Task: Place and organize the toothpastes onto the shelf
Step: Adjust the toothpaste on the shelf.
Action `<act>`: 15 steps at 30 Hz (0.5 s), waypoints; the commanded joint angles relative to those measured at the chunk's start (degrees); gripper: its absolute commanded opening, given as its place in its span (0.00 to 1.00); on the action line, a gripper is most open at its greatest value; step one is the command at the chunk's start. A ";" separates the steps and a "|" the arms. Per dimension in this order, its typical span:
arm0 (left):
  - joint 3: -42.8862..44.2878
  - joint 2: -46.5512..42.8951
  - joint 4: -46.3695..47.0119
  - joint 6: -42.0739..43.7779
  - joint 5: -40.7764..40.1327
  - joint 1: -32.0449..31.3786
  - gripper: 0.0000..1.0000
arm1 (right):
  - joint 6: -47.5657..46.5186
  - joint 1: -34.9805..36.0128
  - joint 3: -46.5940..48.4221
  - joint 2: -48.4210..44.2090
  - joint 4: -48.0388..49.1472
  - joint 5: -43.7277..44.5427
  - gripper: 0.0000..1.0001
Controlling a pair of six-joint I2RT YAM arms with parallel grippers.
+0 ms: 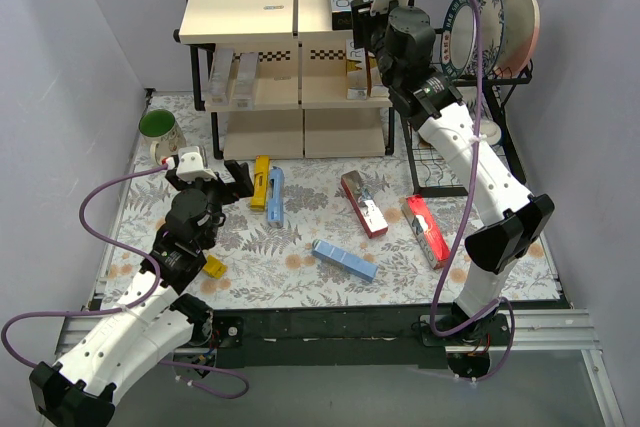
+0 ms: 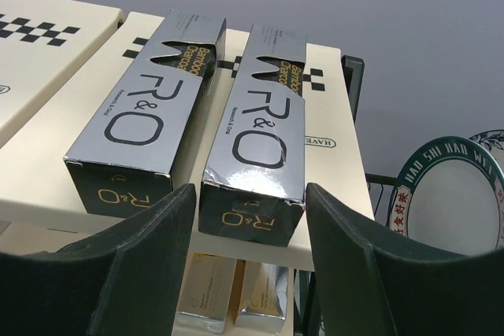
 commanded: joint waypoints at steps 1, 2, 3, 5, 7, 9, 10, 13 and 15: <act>2.08 -0.58 -0.28 0.37 -0.34 0.25 0.98 | -0.37 -0.27 0.47 -2.50 2.50 -0.27 0.66; 2.08 -0.58 -0.28 0.37 -0.34 0.25 0.98 | -0.46 -0.18 0.12 -3.03 2.59 -0.45 0.67; 1.99 -0.49 -0.28 0.37 -0.34 0.25 0.98 | -0.54 -0.26 -0.15 -3.29 2.76 -0.45 0.69; 1.99 -0.58 -0.28 0.37 -0.34 0.25 0.98 | -0.72 -0.27 -0.50 -4.17 3.20 -1.06 0.72; 2.08 -0.40 -0.28 0.28 -0.25 0.25 0.98 | -0.72 -0.27 -1.03 -4.61 3.38 -1.33 0.74; 1.99 -0.40 -0.19 0.28 -0.17 0.25 0.98 | -0.81 -0.27 -1.29 -5.31 3.47 -1.33 0.75; 1.99 -0.49 -0.28 0.28 -0.17 0.25 0.98 | -0.81 -0.27 -1.38 -5.58 3.47 -1.16 0.75; 2.08 -0.49 -0.28 0.37 -0.17 0.25 0.98 | -0.63 -0.27 -2.26 -6.98 3.12 -1.15 0.76; 2.08 -0.40 -0.28 0.37 -0.17 0.16 0.98 | -0.28 -0.27 -3.40 -9.00 2.85 -2.12 0.78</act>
